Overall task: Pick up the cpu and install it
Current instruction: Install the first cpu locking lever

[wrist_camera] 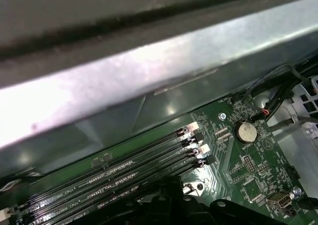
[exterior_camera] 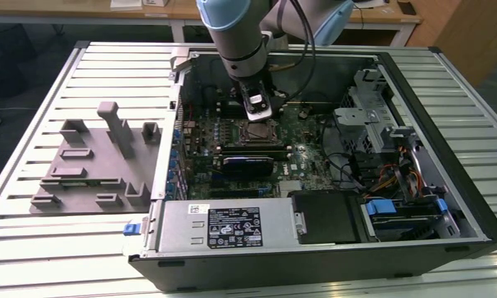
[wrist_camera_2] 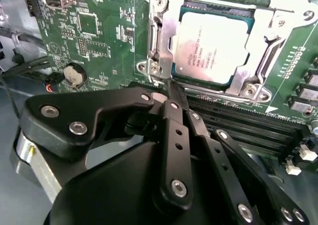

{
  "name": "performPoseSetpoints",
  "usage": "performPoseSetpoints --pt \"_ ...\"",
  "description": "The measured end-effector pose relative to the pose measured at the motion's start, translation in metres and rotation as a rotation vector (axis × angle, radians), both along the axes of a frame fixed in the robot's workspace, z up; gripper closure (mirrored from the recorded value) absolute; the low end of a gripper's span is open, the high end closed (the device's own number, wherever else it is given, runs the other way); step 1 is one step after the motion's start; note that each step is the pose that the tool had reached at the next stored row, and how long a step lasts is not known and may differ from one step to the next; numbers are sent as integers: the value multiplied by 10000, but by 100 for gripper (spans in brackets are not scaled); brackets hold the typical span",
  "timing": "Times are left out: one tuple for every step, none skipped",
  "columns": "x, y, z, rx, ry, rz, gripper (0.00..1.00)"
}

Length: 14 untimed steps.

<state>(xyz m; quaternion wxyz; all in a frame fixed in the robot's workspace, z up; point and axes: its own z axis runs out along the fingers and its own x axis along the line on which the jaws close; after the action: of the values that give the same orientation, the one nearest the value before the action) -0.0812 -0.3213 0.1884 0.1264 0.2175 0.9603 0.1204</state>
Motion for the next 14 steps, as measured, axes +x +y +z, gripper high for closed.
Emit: performPoseSetpoints --pt "3 -1 -2 27 1 0 89" --pt "10 -1 -2 113 2 0 89" --pt "10 -1 -2 128 3 -1 89" --pt "10 0 1 134 2 -2 89" --pt "10 0 10 138 2 -2 89" --pt "10 -1 29 137 3 -2 89" --pt "10 -1 51 139 2 -4 89" --pt "10 -1 74 141 1 -6 89" --pt "10 -1 98 142 2 -9 89" --pt "10 -1 122 144 2 -12 89" --pt "10 -1 147 145 2 -15 89" --pt "10 -1 168 145 4 -18 89" --pt "10 -1 188 147 3 -21 89" --pt "10 -1 205 149 2 -23 89"
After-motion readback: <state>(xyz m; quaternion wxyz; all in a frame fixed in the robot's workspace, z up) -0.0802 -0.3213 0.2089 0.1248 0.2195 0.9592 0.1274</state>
